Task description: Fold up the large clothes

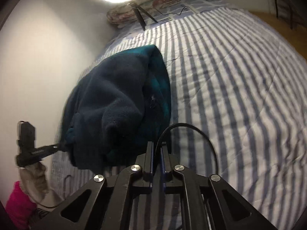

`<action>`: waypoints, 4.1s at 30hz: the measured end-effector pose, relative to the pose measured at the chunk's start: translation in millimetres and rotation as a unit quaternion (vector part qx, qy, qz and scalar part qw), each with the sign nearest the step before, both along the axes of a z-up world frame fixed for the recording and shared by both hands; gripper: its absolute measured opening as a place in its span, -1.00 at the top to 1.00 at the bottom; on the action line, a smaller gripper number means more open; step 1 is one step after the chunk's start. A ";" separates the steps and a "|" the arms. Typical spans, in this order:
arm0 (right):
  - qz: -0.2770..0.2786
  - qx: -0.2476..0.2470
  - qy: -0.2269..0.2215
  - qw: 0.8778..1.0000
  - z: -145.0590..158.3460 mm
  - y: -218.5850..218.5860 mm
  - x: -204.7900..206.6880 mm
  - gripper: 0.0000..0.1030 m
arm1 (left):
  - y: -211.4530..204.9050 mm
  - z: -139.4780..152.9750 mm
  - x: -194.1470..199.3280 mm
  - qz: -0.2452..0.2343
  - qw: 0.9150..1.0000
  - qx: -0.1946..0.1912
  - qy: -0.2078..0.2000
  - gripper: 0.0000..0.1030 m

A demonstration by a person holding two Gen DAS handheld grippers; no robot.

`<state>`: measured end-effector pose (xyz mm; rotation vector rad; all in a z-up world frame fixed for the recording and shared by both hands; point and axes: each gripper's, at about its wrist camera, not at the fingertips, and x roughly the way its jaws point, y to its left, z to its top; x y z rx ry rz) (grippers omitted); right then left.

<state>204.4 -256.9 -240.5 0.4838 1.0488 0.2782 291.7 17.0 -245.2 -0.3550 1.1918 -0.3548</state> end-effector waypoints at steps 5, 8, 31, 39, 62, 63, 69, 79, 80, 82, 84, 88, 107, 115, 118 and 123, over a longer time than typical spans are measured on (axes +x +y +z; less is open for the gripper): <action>0.023 -0.022 -0.048 0.998 51.4 1.3 -28.0 0.43 | 7.8 43.2 -18.0 0.003 0.999 0.004 -0.047 0.77; 0.057 -0.080 -0.097 0.990 104.1 9.6 -55.0 0.41 | 12.8 91.0 -44.2 0.000 0.994 -0.005 -0.106 0.77; 0.087 -0.186 -0.303 0.931 323.3 58.9 -157.2 -0.10 | 8.0 341.9 -148.1 -0.067 0.942 -0.019 -0.328 -0.02; 0.069 -0.109 -0.234 0.964 235.4 76.9 -24.2 0.35 | -26.8 246.0 -32.6 -0.027 0.966 0.021 -0.258 -0.02; 0.123 -0.151 -0.056 0.979 14.9 128.9 116.0 0.58 | -38.6 -9.7 65.6 -0.061 0.992 0.061 -0.092 0.15; 0.119 -0.140 -0.062 0.981 23.2 124.9 114.6 0.57 | -35.3 -2.8 62.5 -0.058 0.992 0.061 -0.097 0.15; 0.003 -0.028 -0.108 0.994 56.5 39.2 49.4 -0.15 | -29.5 34.1 28.6 -0.058 0.987 0.049 -0.142 0.15; -0.063 0.125 -0.014 0.990 -7.0 -24.4 3.2 -0.03 | -91.4 37.1 6.3 -0.144 0.979 0.021 -0.141 0.15; -0.052 0.135 -0.011 0.989 -6.4 -21.6 4.4 0.44 | -93.6 32.1 7.9 -0.147 0.980 0.019 -0.133 0.15; -0.031 0.106 -0.011 0.994 1.7 -9.2 6.2 0.79 | -96.5 24.0 13.0 -0.149 0.981 0.021 -0.123 0.15; -0.006 0.016 -0.030 0.999 12.2 5.8 4.1 0.86 | -94.2 11.9 12.9 -0.152 0.982 0.019 -0.108 0.15; -0.005 -0.007 0.020 1.000 -21.3 9.3 7.6 0.87 | -80.9 -12.4 10.8 -0.154 0.985 0.009 -0.077 0.14; -0.015 -0.002 -0.053 0.998 24.5 -21.5 38.6 -0.64 | 66.8 -22.9 40.7 0.065 0.987 -0.147 0.022 -0.36; 0.016 0.024 -0.010 1.000 -15.3 -12.7 66.9 -0.70 | 63.8 -59.4 56.7 0.059 0.979 -0.184 0.071 -0.36; 0.026 0.044 0.008 0.999 -31.7 -8.3 76.8 -0.71 | 59.7 -70.3 54.9 0.056 0.977 -0.193 0.077 -0.36; 0.029 0.068 0.015 0.997 -51.0 -1.3 89.0 -0.78 | 58.9 -71.4 58.4 0.039 0.978 -0.190 0.073 -0.36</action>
